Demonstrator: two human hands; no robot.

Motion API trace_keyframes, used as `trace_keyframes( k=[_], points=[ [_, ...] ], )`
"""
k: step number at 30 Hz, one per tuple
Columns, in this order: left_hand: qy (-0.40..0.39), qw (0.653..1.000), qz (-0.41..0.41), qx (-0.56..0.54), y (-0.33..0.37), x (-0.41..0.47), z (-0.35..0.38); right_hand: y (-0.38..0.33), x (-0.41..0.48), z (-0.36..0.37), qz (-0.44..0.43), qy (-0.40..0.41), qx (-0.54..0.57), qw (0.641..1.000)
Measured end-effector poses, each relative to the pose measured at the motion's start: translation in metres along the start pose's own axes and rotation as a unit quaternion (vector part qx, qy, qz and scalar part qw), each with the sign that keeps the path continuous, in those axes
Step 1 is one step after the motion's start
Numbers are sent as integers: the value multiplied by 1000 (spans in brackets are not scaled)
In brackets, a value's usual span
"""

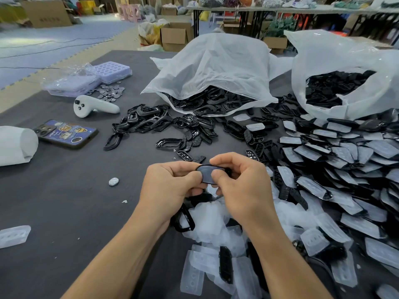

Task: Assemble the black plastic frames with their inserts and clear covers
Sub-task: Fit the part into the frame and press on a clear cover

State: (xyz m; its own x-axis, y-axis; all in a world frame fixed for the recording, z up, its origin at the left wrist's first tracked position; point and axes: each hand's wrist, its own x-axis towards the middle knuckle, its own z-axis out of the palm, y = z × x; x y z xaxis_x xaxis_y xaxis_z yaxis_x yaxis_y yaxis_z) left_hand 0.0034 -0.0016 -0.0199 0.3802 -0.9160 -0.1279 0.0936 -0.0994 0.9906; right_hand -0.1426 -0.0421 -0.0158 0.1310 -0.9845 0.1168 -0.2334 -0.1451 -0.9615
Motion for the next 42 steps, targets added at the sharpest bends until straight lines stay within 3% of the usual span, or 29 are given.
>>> trace_keyframes(
  k=[4,8,14,21,28,33,38,42],
  points=[
    [-76,997,-25,-19,3,-1,-5,-1,0,-3,-2,-4,7,1000],
    [-104,993,-48,-24,5,-1,-7,-1,0,-5,-7,-22,9,1000],
    [-91,995,-40,17,8,-3,-4,0,2,-4,-21,-38,-10,999],
    [-5,1000,-5,17,4,-1,1,0,0,3,12,-22,37,999],
    [-92,995,-27,30,6,-2,-3,1,3,-3,36,-30,80,996],
    [-50,998,-1,41,7,-3,-2,1,3,-4,36,-55,85,994],
    [-21,998,36,47,3,-4,1,2,2,-1,15,-30,54,998],
    [-68,996,13,49,5,-5,0,4,2,-1,14,-28,37,999]
  ],
)
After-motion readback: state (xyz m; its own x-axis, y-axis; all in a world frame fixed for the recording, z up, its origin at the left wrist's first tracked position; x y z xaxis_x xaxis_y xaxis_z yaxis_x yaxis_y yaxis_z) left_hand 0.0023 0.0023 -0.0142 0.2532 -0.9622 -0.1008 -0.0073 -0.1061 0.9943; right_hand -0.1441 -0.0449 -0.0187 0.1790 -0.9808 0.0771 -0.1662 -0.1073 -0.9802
